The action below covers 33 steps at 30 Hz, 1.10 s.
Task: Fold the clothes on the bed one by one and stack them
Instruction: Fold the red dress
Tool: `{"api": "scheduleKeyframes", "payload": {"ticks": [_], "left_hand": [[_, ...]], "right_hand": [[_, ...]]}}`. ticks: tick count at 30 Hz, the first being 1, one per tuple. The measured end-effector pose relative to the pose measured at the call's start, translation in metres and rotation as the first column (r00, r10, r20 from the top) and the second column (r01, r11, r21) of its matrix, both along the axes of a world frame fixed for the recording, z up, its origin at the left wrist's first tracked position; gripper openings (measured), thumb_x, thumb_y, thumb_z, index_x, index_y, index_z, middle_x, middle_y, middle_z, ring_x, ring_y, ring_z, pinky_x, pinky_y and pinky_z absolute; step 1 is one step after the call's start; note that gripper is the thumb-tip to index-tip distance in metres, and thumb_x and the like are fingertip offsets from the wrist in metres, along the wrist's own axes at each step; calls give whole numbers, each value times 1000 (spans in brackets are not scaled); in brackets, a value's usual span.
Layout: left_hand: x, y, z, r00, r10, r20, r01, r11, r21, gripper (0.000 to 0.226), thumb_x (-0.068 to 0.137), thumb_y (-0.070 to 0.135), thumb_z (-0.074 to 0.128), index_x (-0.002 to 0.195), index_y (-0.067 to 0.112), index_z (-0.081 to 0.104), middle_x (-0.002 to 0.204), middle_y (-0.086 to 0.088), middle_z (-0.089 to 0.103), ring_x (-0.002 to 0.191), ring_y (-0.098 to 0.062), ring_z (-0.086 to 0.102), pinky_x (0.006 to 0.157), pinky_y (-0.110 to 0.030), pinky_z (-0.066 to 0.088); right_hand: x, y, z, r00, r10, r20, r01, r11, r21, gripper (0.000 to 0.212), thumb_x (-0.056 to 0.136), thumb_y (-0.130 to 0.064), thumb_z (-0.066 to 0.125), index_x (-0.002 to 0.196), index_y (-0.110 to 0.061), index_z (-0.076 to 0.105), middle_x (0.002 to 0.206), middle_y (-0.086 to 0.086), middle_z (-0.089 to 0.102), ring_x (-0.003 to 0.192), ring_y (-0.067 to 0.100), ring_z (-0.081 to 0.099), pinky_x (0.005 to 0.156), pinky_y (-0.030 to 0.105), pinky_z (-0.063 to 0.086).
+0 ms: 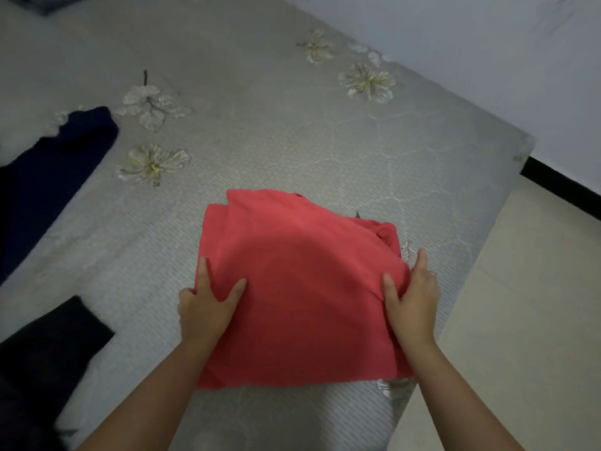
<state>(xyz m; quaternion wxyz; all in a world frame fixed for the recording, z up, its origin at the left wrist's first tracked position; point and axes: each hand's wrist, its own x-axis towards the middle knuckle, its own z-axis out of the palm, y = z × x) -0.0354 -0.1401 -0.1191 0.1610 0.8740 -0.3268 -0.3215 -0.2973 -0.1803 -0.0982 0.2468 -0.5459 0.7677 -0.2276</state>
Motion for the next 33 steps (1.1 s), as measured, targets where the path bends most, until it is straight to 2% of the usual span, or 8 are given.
{"api": "scheduleKeyframes", "payload": {"ticks": [4, 7, 10, 17, 21, 24, 29, 33], "left_hand": [[8, -4, 2, 963, -59, -265, 6, 981, -195, 85, 85, 30, 61, 146, 29, 2, 147, -11, 32, 130, -26, 38, 103, -28, 28], [7, -5, 6, 907, -177, -383, 91, 968, -232, 83, 88, 21, 57, 145, 28, -3, 149, 5, 21, 136, -14, 27, 102, -16, 19], [-6, -9, 11, 870, -256, -422, 186, 962, -201, 85, 89, 20, 57, 144, 28, -7, 136, 16, 18, 137, -10, 22, 98, -10, 15], [-42, -20, 20, 884, -103, -455, 35, 987, -156, 92, 81, 19, 67, 145, 33, 2, 149, -3, 27, 132, -19, 32, 102, -22, 25], [-73, -32, 44, 867, -63, -495, -50, 976, -212, 89, 76, 3, 69, 144, 29, 18, 138, -3, 42, 116, -10, 43, 97, -21, 31], [-114, -58, 82, 883, -131, -452, -3, 959, -283, 86, 77, 0, 68, 143, 27, 21, 124, 4, 43, 111, -6, 41, 91, -16, 31], [-209, -130, 162, 883, -342, -321, 191, 888, -419, 89, 76, 3, 70, 144, 24, 17, 122, 12, 37, 111, -2, 38, 83, -5, 28], [-299, -192, 228, 848, -461, -261, 284, 812, -511, 89, 75, 5, 72, 144, 20, 19, 124, 8, 40, 112, -2, 38, 85, -6, 27]], "right_hand": [[-4, 9, 0, 980, 31, 196, -91, 948, 305, 120, 53, -73, 53, 146, -25, -5, 149, 14, 19, 134, 28, 29, 107, 33, 25], [-6, 12, -2, 985, 115, 132, -163, 880, 446, 106, 69, -59, 67, 140, -43, -11, 145, 20, 19, 130, 33, 34, 106, 35, 29], [-8, 1, -1, 987, 105, 121, -151, 863, 482, 97, 73, -55, 65, 141, -44, -4, 140, 23, 28, 125, 34, 39, 102, 33, 33], [-16, -13, 13, 909, 143, 390, -289, 892, 347, 100, 76, -35, 72, 145, -33, 0, 148, 2, 31, 131, 20, 37, 101, 20, 28], [-47, -31, 42, 834, 220, 506, -389, 885, 257, 96, 79, -21, 71, 144, -29, 1, 130, -12, 30, 117, 0, 32, 85, 1, 21], [-90, -58, 74, 811, 238, 535, -392, 899, 194, 94, 78, -17, 71, 144, -28, 4, 126, -15, 28, 116, -2, 30, 85, 1, 22], [-195, -110, 142, 814, 215, 539, -306, 948, 84, 91, 77, -14, 72, 140, -36, 10, 126, -16, 31, 114, 1, 37, 78, 1, 31], [-286, -151, 209, 840, 197, 506, -210, 977, -33, 86, 76, -15, 72, 139, -36, 19, 122, -11, 40, 111, 6, 45, 90, 11, 31]]}}
